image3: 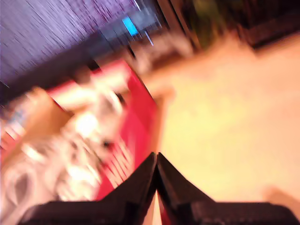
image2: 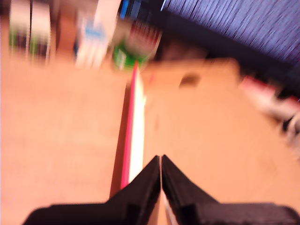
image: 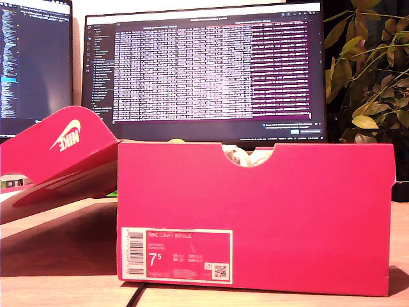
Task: Close the red shoebox by pushing the lid with your left arm and holding the box in place with your right arm
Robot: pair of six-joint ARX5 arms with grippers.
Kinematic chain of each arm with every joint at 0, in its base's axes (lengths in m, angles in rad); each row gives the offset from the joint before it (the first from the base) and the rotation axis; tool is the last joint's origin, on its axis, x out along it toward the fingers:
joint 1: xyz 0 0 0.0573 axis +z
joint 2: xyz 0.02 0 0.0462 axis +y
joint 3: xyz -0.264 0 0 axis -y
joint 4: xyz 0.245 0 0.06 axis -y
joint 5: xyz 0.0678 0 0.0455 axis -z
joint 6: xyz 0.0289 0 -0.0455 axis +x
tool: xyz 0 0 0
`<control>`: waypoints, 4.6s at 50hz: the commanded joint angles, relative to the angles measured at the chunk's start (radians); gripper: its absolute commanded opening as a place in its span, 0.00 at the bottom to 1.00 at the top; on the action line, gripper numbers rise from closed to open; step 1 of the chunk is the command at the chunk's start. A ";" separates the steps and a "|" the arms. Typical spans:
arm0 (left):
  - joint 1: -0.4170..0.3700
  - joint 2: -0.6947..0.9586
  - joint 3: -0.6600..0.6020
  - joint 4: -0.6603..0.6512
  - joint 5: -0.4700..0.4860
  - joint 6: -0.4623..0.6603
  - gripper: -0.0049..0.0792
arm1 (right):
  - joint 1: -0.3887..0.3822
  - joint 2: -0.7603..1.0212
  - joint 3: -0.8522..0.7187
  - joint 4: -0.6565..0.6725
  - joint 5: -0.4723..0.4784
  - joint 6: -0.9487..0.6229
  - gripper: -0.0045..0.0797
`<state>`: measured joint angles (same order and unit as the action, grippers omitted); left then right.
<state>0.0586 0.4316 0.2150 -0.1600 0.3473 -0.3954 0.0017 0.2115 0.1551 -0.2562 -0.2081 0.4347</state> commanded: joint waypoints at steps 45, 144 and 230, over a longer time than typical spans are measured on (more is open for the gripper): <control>0.372 0.980 0.605 -0.380 0.507 0.390 0.04 | 0.005 0.954 0.408 0.087 -0.192 -0.339 0.04; 0.190 1.332 1.064 -0.978 0.872 0.745 0.04 | 0.227 1.284 0.410 0.451 -0.227 -0.260 0.04; -0.261 1.037 1.642 -0.977 0.500 0.677 0.04 | -0.010 1.126 0.712 0.005 -0.454 -0.381 0.04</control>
<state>-0.2001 1.4395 1.8679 -1.1381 0.8455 0.2710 -0.0544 1.3304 0.8852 -0.2272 -0.6498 0.0574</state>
